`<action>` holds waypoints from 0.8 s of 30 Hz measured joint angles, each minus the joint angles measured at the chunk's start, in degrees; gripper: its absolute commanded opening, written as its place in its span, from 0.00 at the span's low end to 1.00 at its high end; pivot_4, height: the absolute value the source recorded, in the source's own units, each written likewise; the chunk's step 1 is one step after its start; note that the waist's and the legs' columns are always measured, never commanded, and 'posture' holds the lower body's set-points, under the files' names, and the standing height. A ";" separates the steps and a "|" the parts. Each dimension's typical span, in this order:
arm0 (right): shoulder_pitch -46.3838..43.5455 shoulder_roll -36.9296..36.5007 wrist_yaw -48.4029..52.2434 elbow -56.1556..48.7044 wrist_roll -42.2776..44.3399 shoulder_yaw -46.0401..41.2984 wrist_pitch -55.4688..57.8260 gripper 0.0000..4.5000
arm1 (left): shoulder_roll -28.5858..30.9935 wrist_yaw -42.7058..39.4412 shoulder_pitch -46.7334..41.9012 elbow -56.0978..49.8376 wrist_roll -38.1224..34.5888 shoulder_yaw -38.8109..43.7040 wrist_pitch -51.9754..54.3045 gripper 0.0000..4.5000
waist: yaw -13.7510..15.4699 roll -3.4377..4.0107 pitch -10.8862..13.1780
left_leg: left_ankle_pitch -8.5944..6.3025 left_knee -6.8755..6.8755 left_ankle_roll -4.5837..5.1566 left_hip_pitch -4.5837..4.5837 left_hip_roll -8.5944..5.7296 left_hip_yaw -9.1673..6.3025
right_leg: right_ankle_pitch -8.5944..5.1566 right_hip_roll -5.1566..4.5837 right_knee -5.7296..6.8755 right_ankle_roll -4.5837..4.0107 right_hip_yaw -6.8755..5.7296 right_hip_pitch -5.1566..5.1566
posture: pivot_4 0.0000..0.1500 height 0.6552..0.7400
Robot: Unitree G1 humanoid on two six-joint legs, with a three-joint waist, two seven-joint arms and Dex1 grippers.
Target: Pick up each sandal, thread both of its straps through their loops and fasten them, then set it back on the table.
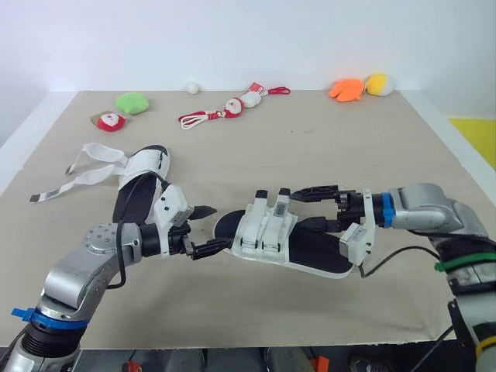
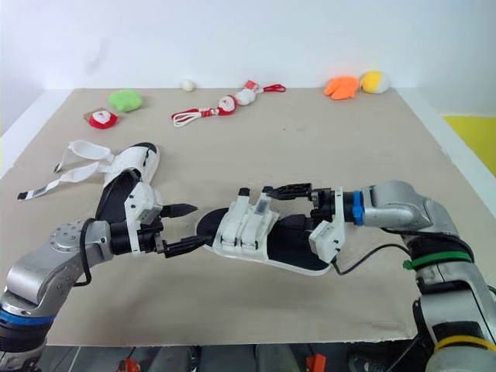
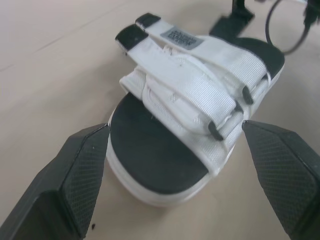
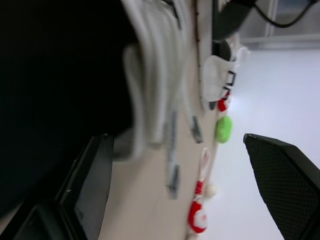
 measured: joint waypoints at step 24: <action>9.28 6.22 -15.43 -15.25 -14.53 -2.24 12.30 0.01 | -2.25 -1.31 -5.54 4.91 0.22 -2.44 -2.86 1.00 | -0.05 -0.01 0.00 | 0.30 0.02 -0.23 0.04 0.06 0.03 | 0.07 0.06 0.01 0.35 -0.01 -0.02 | 1.00 1.00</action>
